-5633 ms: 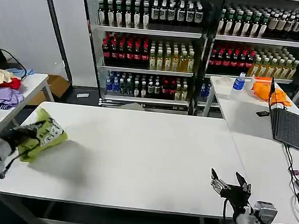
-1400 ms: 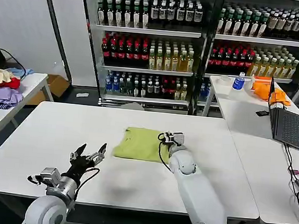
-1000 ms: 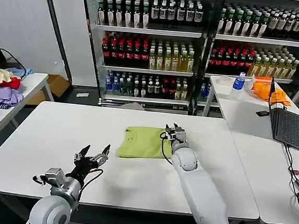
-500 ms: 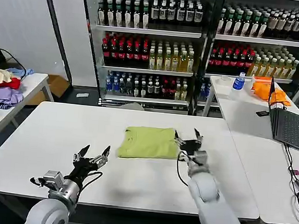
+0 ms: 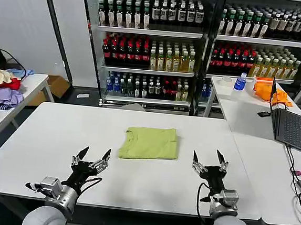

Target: Fold and organize the clothes.

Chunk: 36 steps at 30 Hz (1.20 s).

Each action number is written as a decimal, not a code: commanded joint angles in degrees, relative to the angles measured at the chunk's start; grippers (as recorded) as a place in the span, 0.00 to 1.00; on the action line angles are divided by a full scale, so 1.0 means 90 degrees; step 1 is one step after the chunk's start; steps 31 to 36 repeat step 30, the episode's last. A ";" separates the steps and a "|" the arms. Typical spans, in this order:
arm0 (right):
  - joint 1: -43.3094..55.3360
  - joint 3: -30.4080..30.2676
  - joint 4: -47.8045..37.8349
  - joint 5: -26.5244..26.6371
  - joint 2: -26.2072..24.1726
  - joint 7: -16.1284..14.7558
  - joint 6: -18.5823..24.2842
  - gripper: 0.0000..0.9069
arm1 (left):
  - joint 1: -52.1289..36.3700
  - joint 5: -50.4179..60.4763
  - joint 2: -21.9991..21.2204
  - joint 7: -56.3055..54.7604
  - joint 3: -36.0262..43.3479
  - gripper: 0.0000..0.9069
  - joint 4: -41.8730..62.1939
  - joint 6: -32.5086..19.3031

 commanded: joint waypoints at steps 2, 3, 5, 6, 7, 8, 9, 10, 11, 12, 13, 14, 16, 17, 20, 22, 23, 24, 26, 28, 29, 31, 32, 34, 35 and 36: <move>-0.1095 0.0492 0.0718 0.0034 0.0044 0.0137 0.0126 1.00 | 0.0315 0.0396 0.0003 0.0026 -0.0085 1.00 -0.0367 0.0056; -0.1128 0.0474 0.0772 0.0014 0.0045 0.0143 0.0182 1.00 | 0.0337 0.0402 0.0003 0.0028 -0.0102 1.00 -0.0378 0.0052; -0.1152 0.0478 0.0866 0.0014 0.0045 0.0170 0.0173 1.00 | 0.0429 0.0410 -0.0016 0.0036 -0.0148 1.00 -0.0429 0.0047; -0.1166 0.0494 0.0907 0.0003 0.0042 0.0172 0.0167 1.00 | 0.0439 0.0412 -0.0024 0.0038 -0.0157 1.00 -0.0454 0.0048; -0.1175 0.0503 0.0946 -0.0012 0.0038 0.0169 0.0157 1.00 | 0.0490 0.0421 -0.0030 0.0047 -0.0175 1.00 -0.0502 0.0047; -0.1186 0.0518 0.0985 -0.0028 0.0030 0.0168 0.0147 1.00 | 0.0508 0.0428 -0.0030 0.0057 -0.0183 1.00 -0.0530 0.0046; -0.1194 0.0529 0.1011 -0.0034 0.0023 0.0169 0.0141 1.00 | 0.0530 0.0450 -0.0030 0.0062 -0.0188 1.00 -0.0549 0.0042; -0.1201 0.0532 0.1024 -0.0036 0.0020 0.0169 0.0141 1.00 | 0.0558 0.0481 -0.0029 0.0075 -0.0198 1.00 -0.0582 0.0032; -0.1226 0.0545 0.1060 -0.0042 0.0014 0.0169 0.0136 1.00 | 0.0577 0.0490 -0.0024 0.0081 -0.0211 1.00 -0.0598 0.0023; -0.1240 0.0550 0.1076 -0.0049 0.0014 0.0167 0.0131 1.00 | 0.0589 0.0493 -0.0021 0.0083 -0.0221 1.00 -0.0621 0.0024; -0.1269 0.0554 0.1103 -0.0078 0.0017 0.0172 0.0121 1.00 | 0.0608 0.0494 -0.0015 0.0083 -0.0232 1.00 -0.0639 0.0026; -0.1289 0.0549 0.1126 -0.0097 0.0020 0.0185 0.0127 1.00 | 0.0630 0.0492 -0.0004 0.0086 -0.0247 1.00 -0.0661 0.0024; -0.1296 0.0535 0.1132 -0.0125 0.0034 0.0215 0.0135 1.00 | 0.0675 0.0502 0.0022 0.0113 -0.0277 1.00 -0.0678 -0.0013; -0.1281 0.0532 0.1124 -0.0142 0.0046 0.0229 0.0136 1.00 | 0.0691 0.0513 0.0035 0.0119 -0.0286 1.00 -0.0675 -0.0023; -0.1277 0.0529 0.1136 -0.0171 0.0090 0.0237 0.0121 1.00 | 0.0727 0.0515 0.0054 0.0119 -0.0293 1.00 -0.0652 -0.0025; -0.1308 0.0530 0.1184 -0.0190 0.0108 0.0237 0.0112 1.00 | 0.0745 0.0528 0.0068 0.0120 -0.0288 1.00 -0.0666 -0.0023; -0.1338 0.0536 0.1221 -0.0233 0.0117 0.0220 0.0108 1.00 | 0.0761 0.0536 0.0071 0.0126 -0.0289 1.00 -0.0683 -0.0023; -0.1345 0.0537 0.1225 -0.0261 0.0120 0.0216 0.0108 1.00 | 0.0777 0.0545 0.0073 0.0134 -0.0294 1.00 -0.0694 -0.0023; -0.1388 0.0538 0.1253 -0.0312 0.0149 0.0207 0.0108 1.00 | 0.0827 0.0562 0.0063 0.0145 -0.0309 1.00 -0.0711 -0.0024; -0.1408 0.0537 0.1275 -0.0320 0.0163 0.0209 0.0107 1.00 | 0.0888 0.0585 0.0042 0.0155 -0.0320 1.00 -0.0714 -0.0028; -0.1418 0.0528 0.1296 -0.0338 0.0186 0.0212 0.0104 1.00 | 0.0925 0.0611 0.0026 0.0165 -0.0329 1.00 -0.0714 -0.0036; -0.1419 0.0508 0.1304 -0.0367 0.0211 0.0216 0.0087 1.00 | 0.0960 0.0626 0.0014 0.0171 -0.0337 1.00 -0.0721 -0.0038; -0.1419 0.0508 0.1304 -0.0367 0.0211 0.0216 0.0087 1.00 | 0.0960 0.0626 0.0014 0.0171 -0.0337 1.00 -0.0721 -0.0038; -0.1419 0.0508 0.1304 -0.0367 0.0211 0.0216 0.0087 1.00 | 0.0960 0.0626 0.0014 0.0171 -0.0337 1.00 -0.0721 -0.0038; -0.1419 0.0508 0.1304 -0.0367 0.0211 0.0216 0.0087 1.00 | 0.0960 0.0626 0.0014 0.0171 -0.0337 1.00 -0.0721 -0.0038; -0.1419 0.0508 0.1304 -0.0367 0.0211 0.0216 0.0087 1.00 | 0.0960 0.0626 0.0014 0.0171 -0.0337 1.00 -0.0721 -0.0038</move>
